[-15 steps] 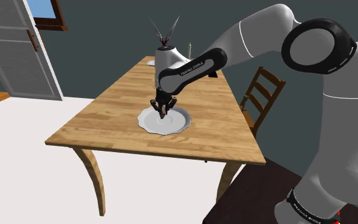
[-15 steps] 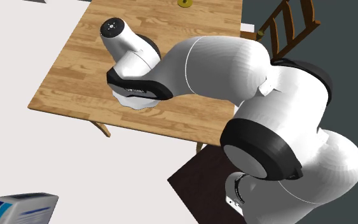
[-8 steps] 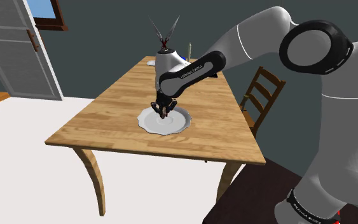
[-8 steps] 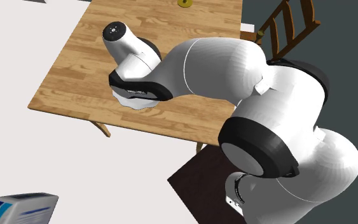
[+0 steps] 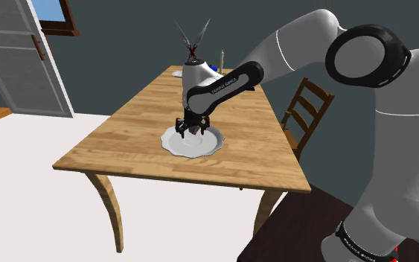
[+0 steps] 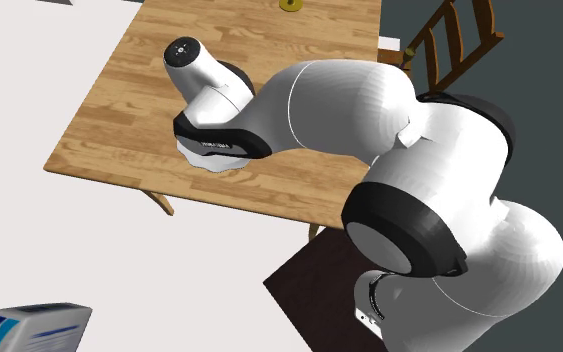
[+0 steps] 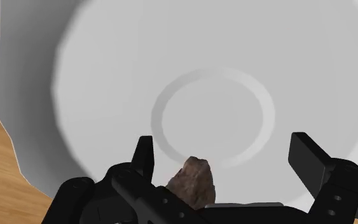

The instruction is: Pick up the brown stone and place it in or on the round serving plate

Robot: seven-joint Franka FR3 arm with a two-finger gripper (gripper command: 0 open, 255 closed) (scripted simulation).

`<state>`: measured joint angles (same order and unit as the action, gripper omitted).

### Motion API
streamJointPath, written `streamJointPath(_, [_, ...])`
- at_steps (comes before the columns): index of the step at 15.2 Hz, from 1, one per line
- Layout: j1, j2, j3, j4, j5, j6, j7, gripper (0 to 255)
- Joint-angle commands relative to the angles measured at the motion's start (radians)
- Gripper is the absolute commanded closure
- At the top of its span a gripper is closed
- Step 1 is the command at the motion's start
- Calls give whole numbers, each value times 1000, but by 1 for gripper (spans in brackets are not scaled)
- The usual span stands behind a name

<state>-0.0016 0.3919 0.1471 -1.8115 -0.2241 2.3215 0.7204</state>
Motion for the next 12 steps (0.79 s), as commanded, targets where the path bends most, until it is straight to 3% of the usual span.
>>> streamJointPath(1, [0, -22, 4, 2, 6, -24, -3, 0])
streamJointPath(4, [0, -76, 13, 19, 23, -95, -14, 0])
streamJointPath(12, [0, -76, 13, 19, 23, -95, -14, 0])
